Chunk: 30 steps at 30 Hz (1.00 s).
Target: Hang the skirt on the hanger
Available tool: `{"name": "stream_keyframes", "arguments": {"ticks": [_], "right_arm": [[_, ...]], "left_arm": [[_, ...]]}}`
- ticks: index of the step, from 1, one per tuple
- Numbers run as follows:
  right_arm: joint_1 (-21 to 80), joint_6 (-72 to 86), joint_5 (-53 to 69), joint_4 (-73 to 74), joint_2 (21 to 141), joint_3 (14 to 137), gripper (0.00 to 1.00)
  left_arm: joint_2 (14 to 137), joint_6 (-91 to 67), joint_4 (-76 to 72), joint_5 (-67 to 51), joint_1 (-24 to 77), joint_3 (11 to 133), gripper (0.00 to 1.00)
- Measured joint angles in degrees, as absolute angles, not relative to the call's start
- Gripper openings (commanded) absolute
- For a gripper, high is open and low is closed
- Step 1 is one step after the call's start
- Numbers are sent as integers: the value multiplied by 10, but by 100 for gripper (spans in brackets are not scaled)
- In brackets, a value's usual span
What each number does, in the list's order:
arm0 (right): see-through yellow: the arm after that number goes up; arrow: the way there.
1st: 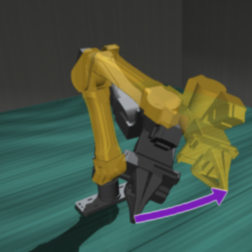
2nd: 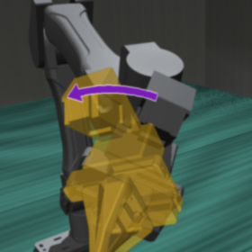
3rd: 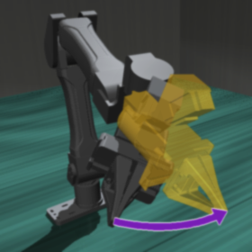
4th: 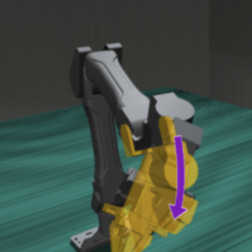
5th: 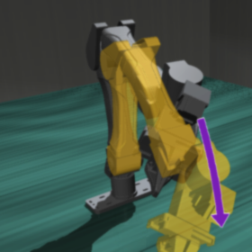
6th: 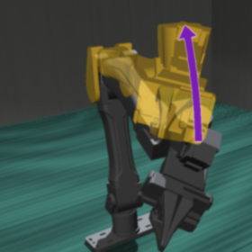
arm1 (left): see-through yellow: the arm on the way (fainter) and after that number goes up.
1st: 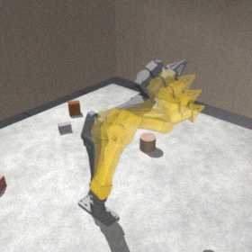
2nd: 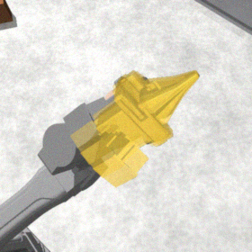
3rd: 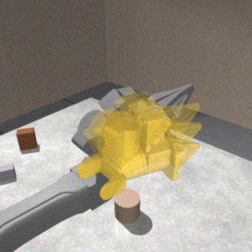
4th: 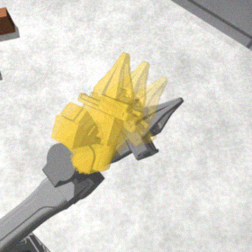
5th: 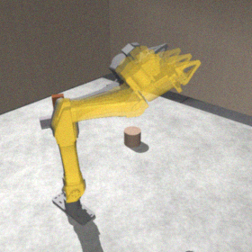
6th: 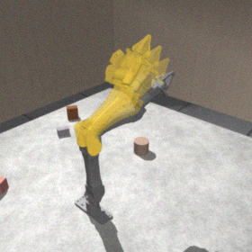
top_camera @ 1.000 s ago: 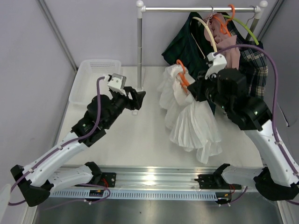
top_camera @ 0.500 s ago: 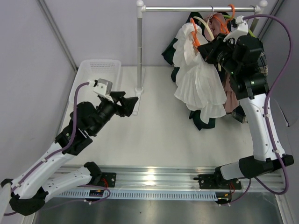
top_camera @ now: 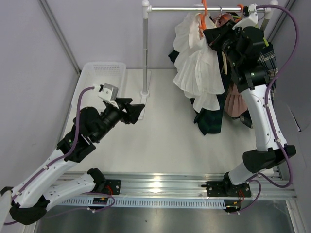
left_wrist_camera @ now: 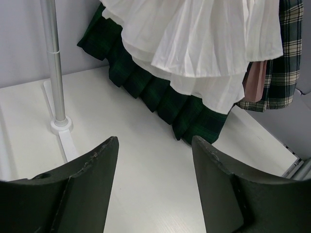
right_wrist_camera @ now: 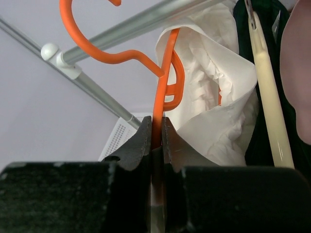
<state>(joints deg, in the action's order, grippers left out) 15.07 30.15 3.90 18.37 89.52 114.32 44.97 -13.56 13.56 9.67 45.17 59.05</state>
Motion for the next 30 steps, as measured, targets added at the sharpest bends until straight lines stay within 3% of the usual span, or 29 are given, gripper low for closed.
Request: {"name": "stream_keyframes", "arguments": {"ticks": [10, 23, 25, 30], "right_arm": [[150, 350, 15, 168, 971, 1200, 0], [151, 382, 2, 128, 981, 1139, 0], [151, 384, 2, 121, 978, 1132, 4], [152, 392, 1, 111, 961, 1108, 27]], "left_arm": [[449, -135, 145, 92, 452, 590, 67], [448, -135, 148, 92, 452, 590, 67], [448, -135, 147, 92, 452, 590, 67], [448, -135, 148, 92, 452, 590, 68]]}}
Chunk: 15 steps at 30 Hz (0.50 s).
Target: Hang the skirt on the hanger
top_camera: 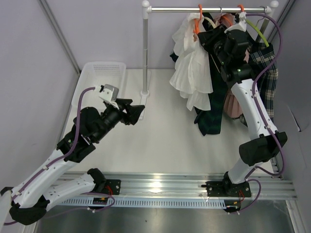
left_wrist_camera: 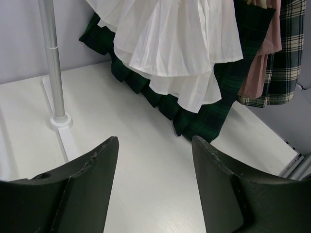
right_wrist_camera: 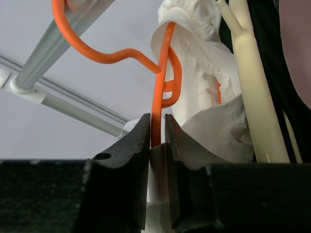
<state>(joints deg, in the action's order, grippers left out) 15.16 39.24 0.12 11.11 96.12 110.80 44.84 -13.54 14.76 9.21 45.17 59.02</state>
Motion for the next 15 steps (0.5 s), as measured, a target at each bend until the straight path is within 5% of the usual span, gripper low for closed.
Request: {"name": "stream_keyframes", "arguments": {"ticks": [4, 15], "right_arm": [[152, 398, -1, 112, 950, 1102, 59], [149, 399, -6, 136, 869, 1064, 99]], "left_arm": [[448, -135, 148, 92, 452, 590, 69], [448, -135, 173, 92, 452, 598, 70]]}}
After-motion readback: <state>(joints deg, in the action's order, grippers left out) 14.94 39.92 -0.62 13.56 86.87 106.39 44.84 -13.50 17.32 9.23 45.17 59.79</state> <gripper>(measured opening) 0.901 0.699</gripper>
